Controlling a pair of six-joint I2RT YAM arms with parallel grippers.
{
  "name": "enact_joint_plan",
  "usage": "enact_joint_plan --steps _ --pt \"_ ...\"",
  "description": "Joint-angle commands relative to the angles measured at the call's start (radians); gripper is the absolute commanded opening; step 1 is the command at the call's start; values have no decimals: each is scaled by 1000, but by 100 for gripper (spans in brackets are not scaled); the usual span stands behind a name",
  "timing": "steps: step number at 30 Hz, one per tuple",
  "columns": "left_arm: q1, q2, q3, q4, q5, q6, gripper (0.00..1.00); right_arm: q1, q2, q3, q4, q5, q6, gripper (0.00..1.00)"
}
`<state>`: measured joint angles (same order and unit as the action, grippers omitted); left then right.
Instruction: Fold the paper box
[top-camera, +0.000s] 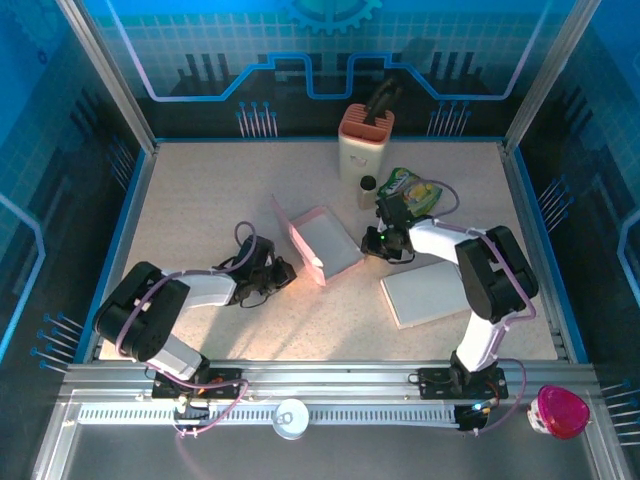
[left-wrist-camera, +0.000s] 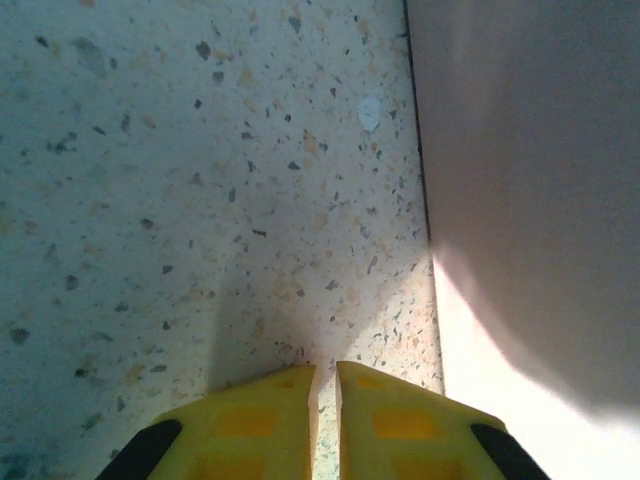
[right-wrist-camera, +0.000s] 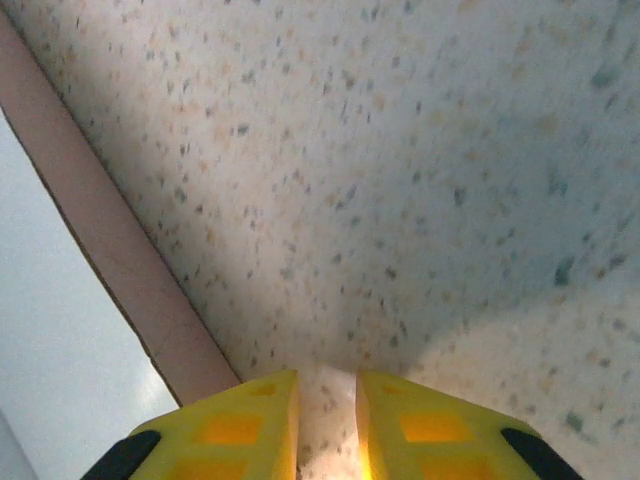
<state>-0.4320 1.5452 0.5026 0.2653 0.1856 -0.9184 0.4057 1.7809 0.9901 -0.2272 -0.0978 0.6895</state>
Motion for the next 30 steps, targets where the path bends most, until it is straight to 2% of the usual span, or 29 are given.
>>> enact_joint_plan --steps 1,14,22,30 --pt "47 54 34 85 -36 5 14 21 -37 -45 38 -58 35 21" --pt "68 69 31 155 16 -1 13 95 -82 -142 223 -183 207 21" --pt "80 63 17 194 42 -1 13 149 -86 -142 218 -162 244 21" --pt "111 29 29 128 62 40 13 148 -92 -168 195 -133 244 21"
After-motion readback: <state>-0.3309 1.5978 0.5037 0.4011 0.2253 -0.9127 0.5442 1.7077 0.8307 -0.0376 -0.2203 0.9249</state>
